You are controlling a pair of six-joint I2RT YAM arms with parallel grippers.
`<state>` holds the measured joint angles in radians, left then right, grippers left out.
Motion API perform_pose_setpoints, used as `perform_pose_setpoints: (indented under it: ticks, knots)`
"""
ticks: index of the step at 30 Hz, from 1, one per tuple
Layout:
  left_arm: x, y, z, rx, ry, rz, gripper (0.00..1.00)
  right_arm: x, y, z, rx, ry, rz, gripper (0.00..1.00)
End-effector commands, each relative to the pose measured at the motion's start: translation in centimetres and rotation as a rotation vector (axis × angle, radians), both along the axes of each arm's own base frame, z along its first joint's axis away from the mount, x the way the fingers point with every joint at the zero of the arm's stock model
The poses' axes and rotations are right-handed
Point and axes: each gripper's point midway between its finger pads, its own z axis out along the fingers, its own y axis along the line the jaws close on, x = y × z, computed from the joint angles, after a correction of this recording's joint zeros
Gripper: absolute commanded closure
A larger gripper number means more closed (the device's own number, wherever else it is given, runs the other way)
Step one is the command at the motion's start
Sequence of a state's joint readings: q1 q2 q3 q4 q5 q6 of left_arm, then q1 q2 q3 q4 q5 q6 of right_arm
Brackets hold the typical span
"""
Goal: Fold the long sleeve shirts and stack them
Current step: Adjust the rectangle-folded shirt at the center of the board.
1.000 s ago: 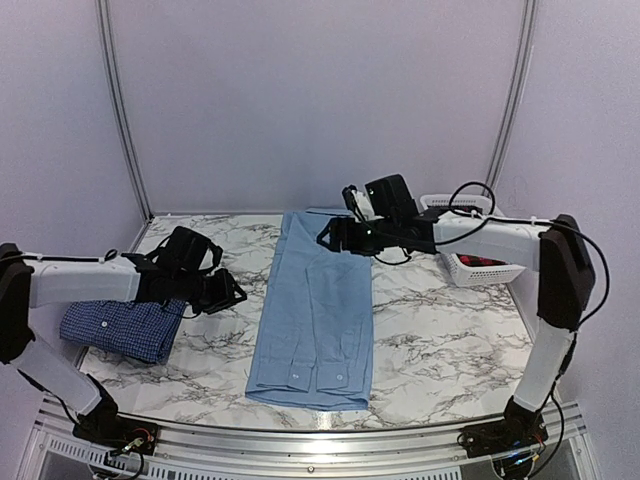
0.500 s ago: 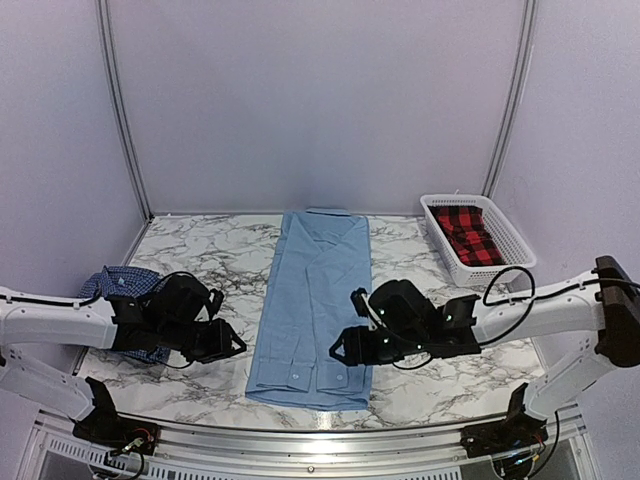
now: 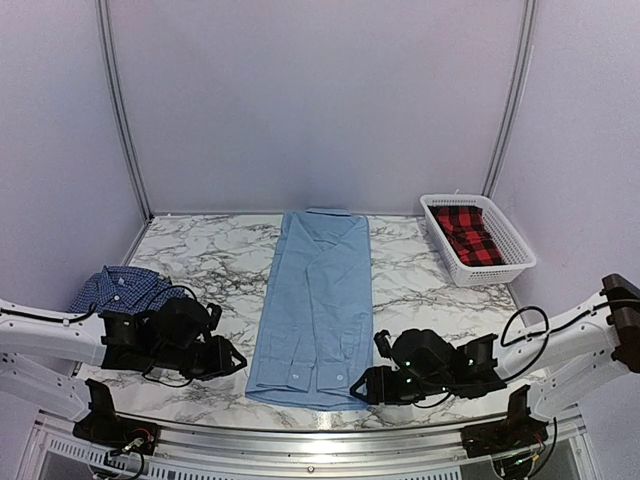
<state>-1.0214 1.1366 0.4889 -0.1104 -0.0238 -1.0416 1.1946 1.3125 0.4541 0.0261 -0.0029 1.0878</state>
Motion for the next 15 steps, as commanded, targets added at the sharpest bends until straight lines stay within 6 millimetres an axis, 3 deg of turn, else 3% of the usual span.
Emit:
perform_pose_setpoints:
  ticks: [1,4,9,11,15]
  knots:
    - [-0.5,0.1,-1.1,0.048,0.005,0.013,0.65,-0.8,1.2,1.6,0.057,-0.005,0.003,0.4]
    - [-0.6,-0.2,-1.2,0.056,0.004,0.013,0.65,-0.6,1.1,2.5,0.019,-0.032,0.004,0.4]
    - [-0.5,-0.3,-0.9,0.05,-0.006,0.028,0.65,0.1,1.3,5.1,0.025,-0.086,-0.02,0.51]
    - [-0.5,-0.2,-1.0,0.054,-0.006,0.034,0.64,-0.1,1.6,5.0,0.045,-0.082,-0.011,0.54]
    - [-0.6,-0.4,-1.6,0.071,0.003,0.024,0.64,-0.6,2.2,3.1,0.029,-0.043,0.015,0.6]
